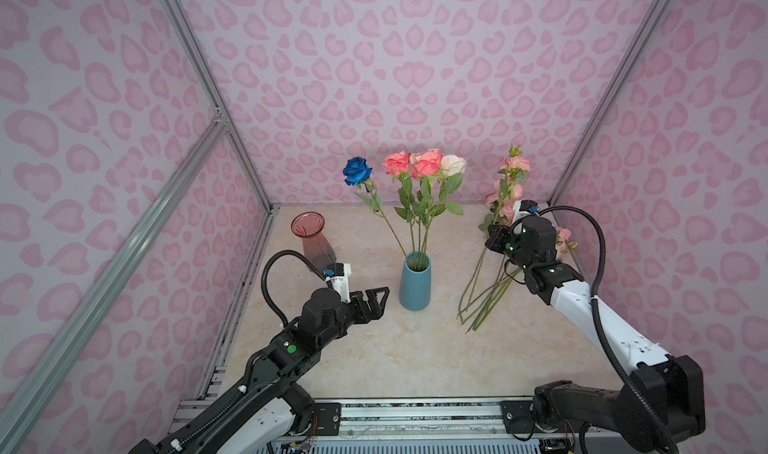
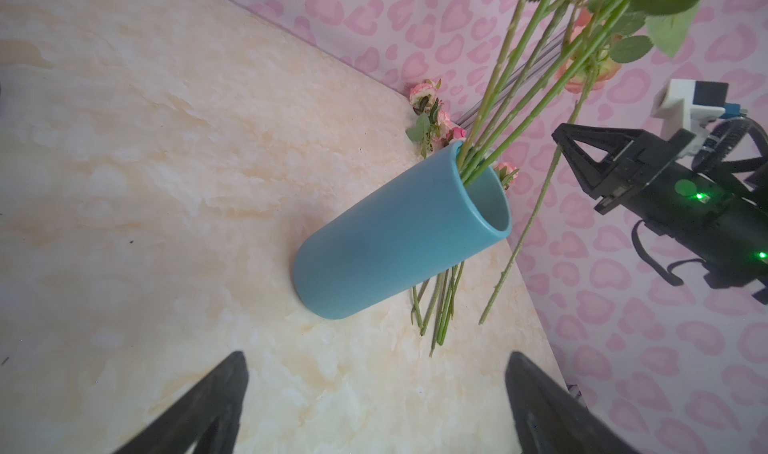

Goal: Arrange the flowers into the vase
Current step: 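Lift the pink spray rose upward out of the bunch with the right gripper, then carry the pink spray rose over the teal vase with the right gripper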

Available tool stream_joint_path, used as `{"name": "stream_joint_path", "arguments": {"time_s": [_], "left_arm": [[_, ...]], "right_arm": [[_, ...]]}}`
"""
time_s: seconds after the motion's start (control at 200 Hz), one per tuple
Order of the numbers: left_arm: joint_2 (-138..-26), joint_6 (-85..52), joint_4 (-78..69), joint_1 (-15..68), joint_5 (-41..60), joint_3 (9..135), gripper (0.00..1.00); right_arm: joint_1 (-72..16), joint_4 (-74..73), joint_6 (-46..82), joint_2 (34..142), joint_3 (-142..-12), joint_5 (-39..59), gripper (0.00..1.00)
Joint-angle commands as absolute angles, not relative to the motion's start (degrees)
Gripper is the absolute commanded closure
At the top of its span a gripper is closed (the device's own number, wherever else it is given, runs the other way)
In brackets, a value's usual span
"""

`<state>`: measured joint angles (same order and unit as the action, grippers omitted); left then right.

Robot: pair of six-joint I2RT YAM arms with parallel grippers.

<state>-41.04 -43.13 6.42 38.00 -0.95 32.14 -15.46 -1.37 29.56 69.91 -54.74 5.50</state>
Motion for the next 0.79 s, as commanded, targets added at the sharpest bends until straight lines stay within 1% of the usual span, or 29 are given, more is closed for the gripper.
{"name": "stream_joint_path", "arguments": {"time_s": [0.0,0.115,0.215,0.29,0.335,0.38,0.565,0.79], "left_arm": [[-38.5,-43.3,8.4,38.1,-6.5,33.4,0.02],[-34.6,-42.2,10.5,37.9,-12.5,33.2,0.01],[-29.7,-43.3,9.8,37.8,-15.9,30.8,0.0],[-25.7,-44.8,9.0,37.8,-18.4,28.4,0.01],[-23.4,-45.5,8.9,37.8,-19.6,27.1,0.04],[-21.7,-46.2,9.1,37.8,-20.6,25.9,0.04],[-17.7,-47.7,11.2,37.7,-22.2,24.0,0.04],[-18.1,-47.5,12.0,37.7,-21.4,24.6,0.04]], "right_arm": [[-18.5,-5.3,24.9,66.3,-53.7,-0.1,0.99],[-22.1,-5.7,21.9,62.0,-54.0,-4.9,0.98],[-24.1,-6.3,20.0,59.6,-54.7,-6.4,0.98],[-25.6,-6.7,19.1,58.6,-55.1,-8.6,0.98],[-26.2,-7.1,18.4,58.3,-55.6,-8.8,0.98],[-26.8,-7.6,17.9,58.3,-56.2,-8.7,0.98],[-31.2,-9.5,15.9,60.4,-60.4,-8.7,0.98],[-39.0,-13.9,11.3,63.6,-65.4,-10.0,0.98]]}}
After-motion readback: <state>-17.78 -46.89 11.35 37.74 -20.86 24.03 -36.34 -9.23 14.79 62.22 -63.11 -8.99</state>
